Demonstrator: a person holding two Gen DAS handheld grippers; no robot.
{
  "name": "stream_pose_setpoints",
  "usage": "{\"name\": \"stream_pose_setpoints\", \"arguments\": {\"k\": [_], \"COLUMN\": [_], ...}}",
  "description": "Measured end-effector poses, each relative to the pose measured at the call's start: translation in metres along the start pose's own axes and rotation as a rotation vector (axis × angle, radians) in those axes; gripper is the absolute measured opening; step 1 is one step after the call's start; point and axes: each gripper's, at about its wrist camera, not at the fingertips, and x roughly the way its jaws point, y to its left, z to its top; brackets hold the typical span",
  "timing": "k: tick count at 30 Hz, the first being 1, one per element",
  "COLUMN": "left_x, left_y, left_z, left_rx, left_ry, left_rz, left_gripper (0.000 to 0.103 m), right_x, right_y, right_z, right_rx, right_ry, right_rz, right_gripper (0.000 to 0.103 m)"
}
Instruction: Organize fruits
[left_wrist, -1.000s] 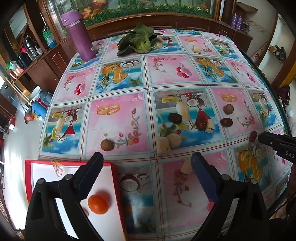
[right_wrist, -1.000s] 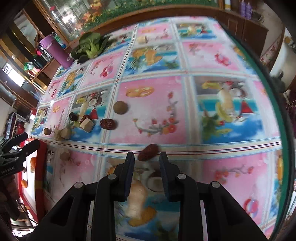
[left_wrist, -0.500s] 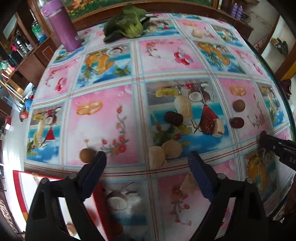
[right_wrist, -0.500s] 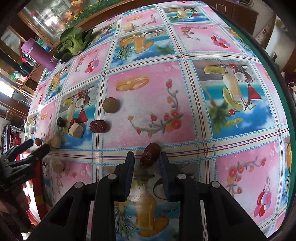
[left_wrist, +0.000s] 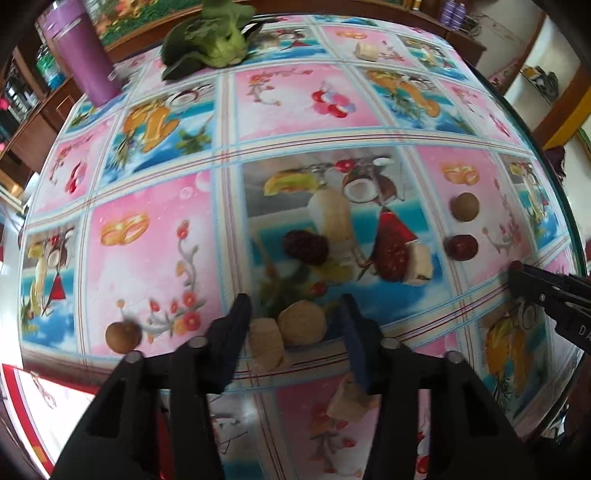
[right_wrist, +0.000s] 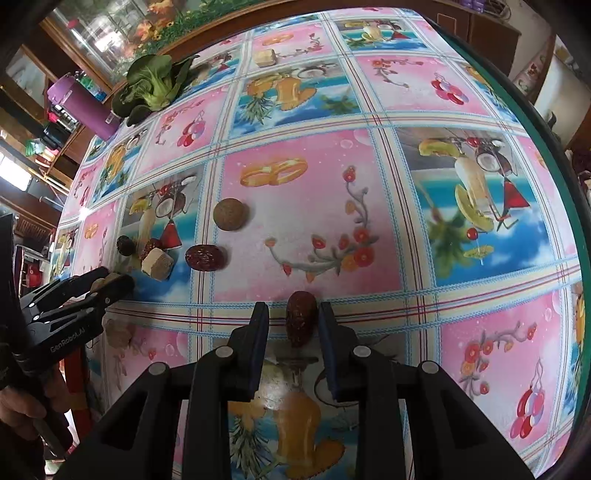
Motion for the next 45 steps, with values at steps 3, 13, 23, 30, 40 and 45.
{"name": "stream_pose_setpoints", "arguments": {"k": [3, 13, 23, 30, 40, 45], "left_x": [-0.001, -0.006, -0.06, -0.09, -0.12, -0.134], "left_y": [-0.005, -0.005, -0.014, -0.003, 0.02, 0.046], "left_z": [-0.002, -0.009, -0.029, -0.047, -0.073, -0.094], "left_rx": [0.014, -0.006, -0.001, -0.023, -0.064, -0.123], "left_ry": [-0.008, 0.007, -0.078, -0.122, -0.162, -0.173], "left_rz": [-0.005, -0.031, -0.116, -0.138, -0.105, -0.067], "left_gripper": [0.042, 0.041, 0.041, 0.041, 0.041, 0.041], "right_x": [0.0, -0.017, -0.052, -0.064, -0.069, -0.064], "right_y": [-0.005, -0.021, -0.058, -0.066, -0.029, 0.016], "right_z": [-0.001, -0.013, -0.042, -0.046, -0.037, -0.028], "right_rx": [0.005, 0.034, 0.021, 0.061, 0.02, -0.077], "right_ry": [-0.002, -0.04, -0.096, -0.123, -0.143, -0.136], "right_rz": [0.023, 0.073, 0.008, 0.004, 0.1, 0.157], "right_gripper": [0.016, 0.016, 0.016, 0.016, 0.016, 0.016]}}
